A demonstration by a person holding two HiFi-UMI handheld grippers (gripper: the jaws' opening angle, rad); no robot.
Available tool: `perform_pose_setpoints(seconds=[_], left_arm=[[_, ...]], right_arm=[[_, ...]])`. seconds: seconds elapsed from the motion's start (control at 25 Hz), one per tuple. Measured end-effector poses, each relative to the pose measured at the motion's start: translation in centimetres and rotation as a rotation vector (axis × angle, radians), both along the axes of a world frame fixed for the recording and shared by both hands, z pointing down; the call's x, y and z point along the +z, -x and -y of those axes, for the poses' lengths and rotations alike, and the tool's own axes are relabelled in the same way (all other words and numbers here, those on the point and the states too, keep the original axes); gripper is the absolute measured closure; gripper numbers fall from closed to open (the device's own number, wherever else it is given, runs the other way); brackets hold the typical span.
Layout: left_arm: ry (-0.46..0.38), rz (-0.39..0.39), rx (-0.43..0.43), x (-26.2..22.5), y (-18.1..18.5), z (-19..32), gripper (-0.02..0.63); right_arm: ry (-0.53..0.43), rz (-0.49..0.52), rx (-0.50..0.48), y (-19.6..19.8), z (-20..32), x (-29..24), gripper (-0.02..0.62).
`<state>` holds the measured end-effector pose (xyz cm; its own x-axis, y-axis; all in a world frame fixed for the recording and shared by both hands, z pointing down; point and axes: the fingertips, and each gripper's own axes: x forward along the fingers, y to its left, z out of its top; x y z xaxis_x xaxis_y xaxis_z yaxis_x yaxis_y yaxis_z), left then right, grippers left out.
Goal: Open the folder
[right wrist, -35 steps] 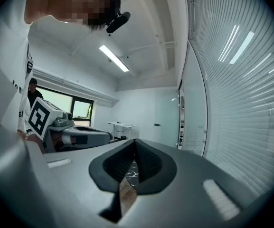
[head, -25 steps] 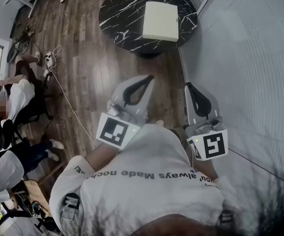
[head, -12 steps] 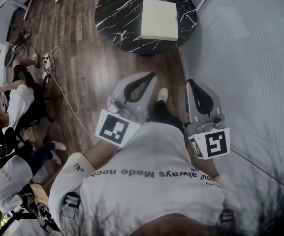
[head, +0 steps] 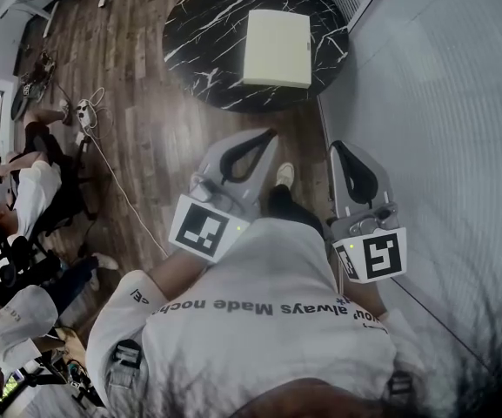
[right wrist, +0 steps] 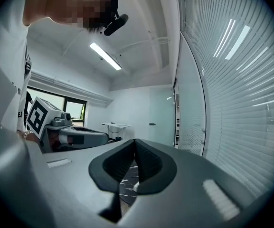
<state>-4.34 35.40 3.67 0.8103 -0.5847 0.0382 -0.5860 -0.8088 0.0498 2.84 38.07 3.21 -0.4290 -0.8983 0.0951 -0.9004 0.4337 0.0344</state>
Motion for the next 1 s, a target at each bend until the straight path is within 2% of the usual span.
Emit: perform_pose_setpoints(seconds=[0.56, 1.0], left_arm=[[0.001, 0.030, -0.047, 0.1, -9.9, 9.7, 0.603], [0.029, 0.046, -0.110, 1.3, -12.0, 14.0, 0.603]], right_arm=[[0.007, 0.031, -0.049, -9.8, 10.1, 0.4, 0.593], [0.042, 0.036, -0.113, -11.9, 14.7, 1.3, 0.592]])
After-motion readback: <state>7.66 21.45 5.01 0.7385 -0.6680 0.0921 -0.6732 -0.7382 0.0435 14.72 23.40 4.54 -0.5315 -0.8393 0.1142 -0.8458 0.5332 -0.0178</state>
